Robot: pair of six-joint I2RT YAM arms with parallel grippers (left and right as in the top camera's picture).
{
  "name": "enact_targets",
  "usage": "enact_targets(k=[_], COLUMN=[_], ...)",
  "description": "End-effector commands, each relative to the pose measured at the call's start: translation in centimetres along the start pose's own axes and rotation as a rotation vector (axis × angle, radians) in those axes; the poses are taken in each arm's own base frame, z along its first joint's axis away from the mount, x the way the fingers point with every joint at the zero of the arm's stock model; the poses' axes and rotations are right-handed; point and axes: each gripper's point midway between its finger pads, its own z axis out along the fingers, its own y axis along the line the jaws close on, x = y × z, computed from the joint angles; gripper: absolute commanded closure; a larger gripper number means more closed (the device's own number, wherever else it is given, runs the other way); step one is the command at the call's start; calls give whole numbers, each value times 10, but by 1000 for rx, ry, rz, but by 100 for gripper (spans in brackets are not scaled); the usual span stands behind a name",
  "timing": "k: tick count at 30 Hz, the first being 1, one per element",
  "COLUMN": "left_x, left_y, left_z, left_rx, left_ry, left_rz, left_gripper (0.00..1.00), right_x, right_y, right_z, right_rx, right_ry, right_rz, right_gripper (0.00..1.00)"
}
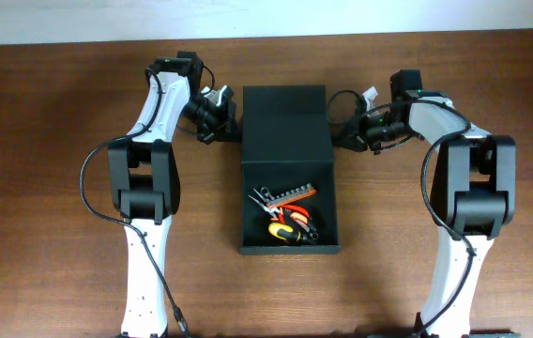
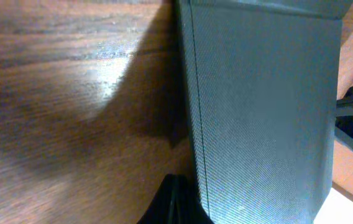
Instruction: Pack container
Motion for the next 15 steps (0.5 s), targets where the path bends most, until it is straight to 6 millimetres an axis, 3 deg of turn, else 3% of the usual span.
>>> enact_targets(k=[1, 15], left_x=[-1, -2], left_y=[4, 4], left_z=[1, 1], left_rx=[3, 5], left_ry=[0, -2], left_rz=[-15, -11], left_gripper=[98, 98], right_x=[2, 3], right_y=[7, 23], right_z=[4, 2], right_rx=[-43, -133], right_ry=[13, 26], right_rz=[7, 5], right_gripper=[96, 96])
